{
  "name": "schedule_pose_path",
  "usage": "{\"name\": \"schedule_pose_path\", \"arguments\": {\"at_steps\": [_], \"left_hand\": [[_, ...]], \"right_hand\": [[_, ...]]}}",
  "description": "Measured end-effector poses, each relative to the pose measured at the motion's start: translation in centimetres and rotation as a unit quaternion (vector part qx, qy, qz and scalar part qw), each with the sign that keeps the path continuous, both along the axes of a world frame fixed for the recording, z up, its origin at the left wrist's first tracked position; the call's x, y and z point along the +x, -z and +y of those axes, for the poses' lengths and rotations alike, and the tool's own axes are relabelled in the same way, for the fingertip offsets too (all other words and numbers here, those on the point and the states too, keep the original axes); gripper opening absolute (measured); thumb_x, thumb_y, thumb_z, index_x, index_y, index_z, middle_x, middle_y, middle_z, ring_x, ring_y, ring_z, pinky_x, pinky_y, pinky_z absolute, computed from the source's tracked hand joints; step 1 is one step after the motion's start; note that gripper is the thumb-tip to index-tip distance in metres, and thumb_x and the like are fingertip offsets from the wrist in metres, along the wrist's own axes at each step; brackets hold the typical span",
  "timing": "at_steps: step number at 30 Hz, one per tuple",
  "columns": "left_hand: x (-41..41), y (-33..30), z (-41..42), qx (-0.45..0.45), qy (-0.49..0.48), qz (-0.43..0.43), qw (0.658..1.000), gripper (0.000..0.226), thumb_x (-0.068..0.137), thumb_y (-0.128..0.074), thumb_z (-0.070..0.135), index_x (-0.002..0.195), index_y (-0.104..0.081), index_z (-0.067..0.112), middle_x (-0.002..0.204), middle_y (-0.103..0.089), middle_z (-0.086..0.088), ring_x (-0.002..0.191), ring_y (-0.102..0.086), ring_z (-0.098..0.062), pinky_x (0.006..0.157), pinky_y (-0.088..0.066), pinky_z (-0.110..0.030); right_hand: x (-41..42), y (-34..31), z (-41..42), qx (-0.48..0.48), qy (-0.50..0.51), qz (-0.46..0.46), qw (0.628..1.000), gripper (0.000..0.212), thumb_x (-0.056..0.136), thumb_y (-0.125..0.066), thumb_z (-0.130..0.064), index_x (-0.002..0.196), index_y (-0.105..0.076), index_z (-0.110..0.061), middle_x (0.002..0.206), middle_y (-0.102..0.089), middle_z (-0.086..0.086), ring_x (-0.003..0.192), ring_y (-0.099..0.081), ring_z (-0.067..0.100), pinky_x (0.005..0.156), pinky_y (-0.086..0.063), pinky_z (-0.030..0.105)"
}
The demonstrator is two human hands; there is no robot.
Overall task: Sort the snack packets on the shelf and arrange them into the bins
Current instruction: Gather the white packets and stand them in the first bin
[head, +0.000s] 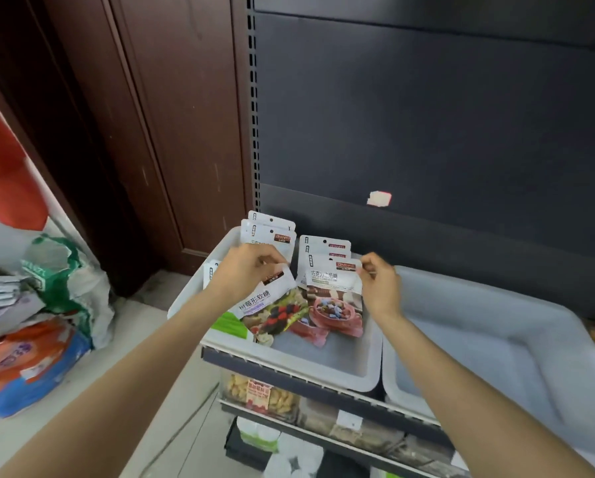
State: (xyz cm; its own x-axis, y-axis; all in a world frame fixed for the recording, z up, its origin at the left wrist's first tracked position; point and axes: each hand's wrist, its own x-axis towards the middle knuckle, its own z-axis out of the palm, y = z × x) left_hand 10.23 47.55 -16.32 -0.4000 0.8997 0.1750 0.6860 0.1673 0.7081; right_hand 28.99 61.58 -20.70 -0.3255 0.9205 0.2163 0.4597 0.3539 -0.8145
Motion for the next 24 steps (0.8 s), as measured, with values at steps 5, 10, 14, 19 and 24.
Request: {"name": "schedule_pose_path", "arguments": {"at_steps": [5, 10, 14, 19, 24], "left_hand": [[-0.8, 1.8, 1.1, -0.024, 0.046, -0.029, 0.998, 0.010, 0.086, -0.068, 0.015, 0.082, -0.070, 0.023, 0.079, -0.068, 0.009, 0.066, -0.056, 0.003, 0.064, -0.039, -0.007], [0.9, 4.2, 3.6, -0.047, 0.065, -0.046, 0.996, 0.011, 0.087, -0.066, 0.010, 0.093, -0.073, 0.016, 0.091, -0.072, -0.002, 0.073, -0.059, -0.001, 0.073, -0.048, -0.014], [2.4, 5.1, 5.3, -0.074, 0.059, -0.016, 0.995, 0.017, 0.089, -0.063, 0.010, 0.100, -0.071, 0.019, 0.099, -0.071, -0.001, 0.091, -0.063, -0.014, 0.088, -0.053, -0.036], [3.0, 5.8, 5.8, -0.121, 0.123, 0.087, 0.981, 0.030, 0.091, -0.060, 0.012, 0.119, -0.065, 0.021, 0.123, -0.064, 0.000, 0.114, -0.058, -0.019, 0.102, -0.045, -0.037], [2.7, 6.7, 5.3, -0.148, 0.104, 0.095, 0.979, 0.042, 0.090, -0.062, 0.015, 0.130, -0.055, 0.026, 0.139, -0.050, 0.000, 0.128, -0.046, -0.021, 0.106, -0.040, -0.039]], "right_hand": [[-0.7, 0.8, 0.0, -0.015, -0.018, -0.008, 1.000, 0.021, 0.089, -0.053, 0.007, 0.085, -0.059, -0.013, 0.084, -0.061, -0.001, 0.082, -0.056, 0.016, 0.073, -0.044, 0.018], [-1.8, 1.7, -0.7, -0.061, -0.051, -0.084, 0.993, 0.018, 0.091, -0.048, 0.005, 0.103, -0.058, -0.004, 0.083, -0.059, 0.005, 0.077, -0.055, 0.018, 0.071, -0.051, 0.024], [-1.3, 1.9, -0.8, -0.034, -0.086, -0.153, 0.984, 0.028, 0.092, -0.049, 0.003, 0.117, -0.058, -0.006, 0.095, -0.062, 0.009, 0.089, -0.059, 0.023, 0.070, -0.037, 0.015], [-1.1, 2.5, -0.2, -0.040, -0.149, -0.224, 0.962, 0.038, 0.091, -0.054, -0.003, 0.127, -0.059, -0.013, 0.124, -0.059, 0.008, 0.110, -0.058, 0.024, 0.096, -0.043, 0.030], [-0.3, 2.4, -0.5, -0.064, -0.152, -0.217, 0.962, 0.043, 0.092, -0.055, -0.005, 0.135, -0.052, -0.013, 0.129, -0.057, 0.007, 0.117, -0.055, 0.023, 0.098, -0.044, 0.031]]}}
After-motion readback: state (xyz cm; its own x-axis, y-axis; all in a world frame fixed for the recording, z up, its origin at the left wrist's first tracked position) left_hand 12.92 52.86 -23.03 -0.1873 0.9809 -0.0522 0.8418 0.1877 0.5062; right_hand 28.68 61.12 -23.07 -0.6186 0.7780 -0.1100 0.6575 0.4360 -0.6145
